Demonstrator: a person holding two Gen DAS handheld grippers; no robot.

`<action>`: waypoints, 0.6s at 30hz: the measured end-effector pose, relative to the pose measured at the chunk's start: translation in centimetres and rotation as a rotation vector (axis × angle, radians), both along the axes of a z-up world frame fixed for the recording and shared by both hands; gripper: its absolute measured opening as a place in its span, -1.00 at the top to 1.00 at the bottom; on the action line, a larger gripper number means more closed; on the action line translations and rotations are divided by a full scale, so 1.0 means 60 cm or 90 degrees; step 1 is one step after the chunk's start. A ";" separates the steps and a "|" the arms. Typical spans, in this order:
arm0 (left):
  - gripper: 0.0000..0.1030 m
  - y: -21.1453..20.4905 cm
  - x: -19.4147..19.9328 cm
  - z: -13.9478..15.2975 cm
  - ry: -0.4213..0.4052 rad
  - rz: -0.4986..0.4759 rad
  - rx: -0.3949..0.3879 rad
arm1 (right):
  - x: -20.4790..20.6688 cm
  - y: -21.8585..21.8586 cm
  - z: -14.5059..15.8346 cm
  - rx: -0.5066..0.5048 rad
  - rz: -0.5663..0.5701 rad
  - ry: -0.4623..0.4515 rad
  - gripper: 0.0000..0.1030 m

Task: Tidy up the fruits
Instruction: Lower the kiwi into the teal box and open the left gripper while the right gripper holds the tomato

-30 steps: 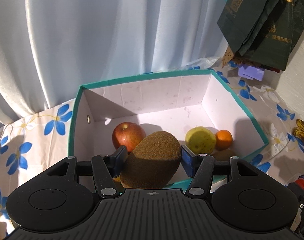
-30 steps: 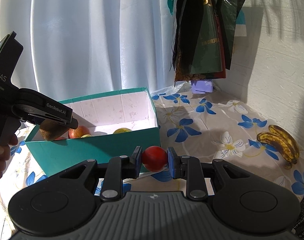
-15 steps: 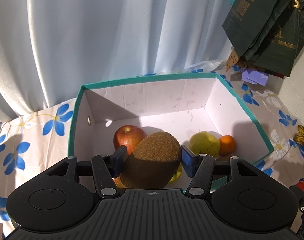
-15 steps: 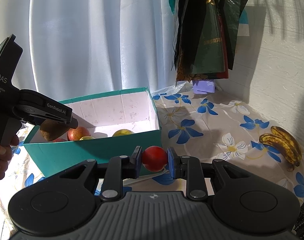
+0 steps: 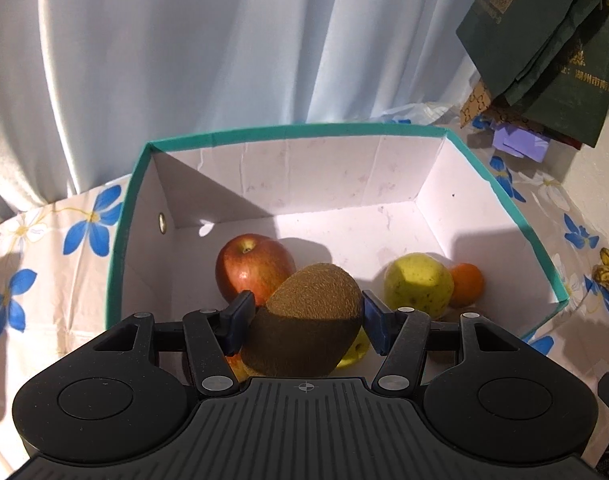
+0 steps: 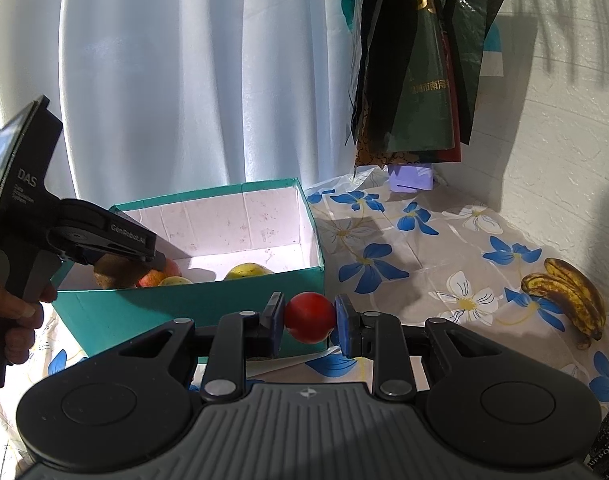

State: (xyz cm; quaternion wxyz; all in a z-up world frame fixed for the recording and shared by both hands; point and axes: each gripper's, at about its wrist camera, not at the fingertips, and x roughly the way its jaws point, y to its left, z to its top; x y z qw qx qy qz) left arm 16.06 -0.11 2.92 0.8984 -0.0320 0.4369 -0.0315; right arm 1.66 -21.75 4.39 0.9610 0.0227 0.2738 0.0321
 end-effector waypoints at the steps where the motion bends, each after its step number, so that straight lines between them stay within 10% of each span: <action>1: -0.21 -0.001 0.003 -0.005 0.005 -0.004 -0.002 | 0.001 0.000 0.000 0.000 0.000 0.000 0.50; 18: -0.05 0.022 0.035 -0.042 0.046 -0.003 -0.101 | 0.008 0.001 0.000 -0.002 -0.008 0.004 0.50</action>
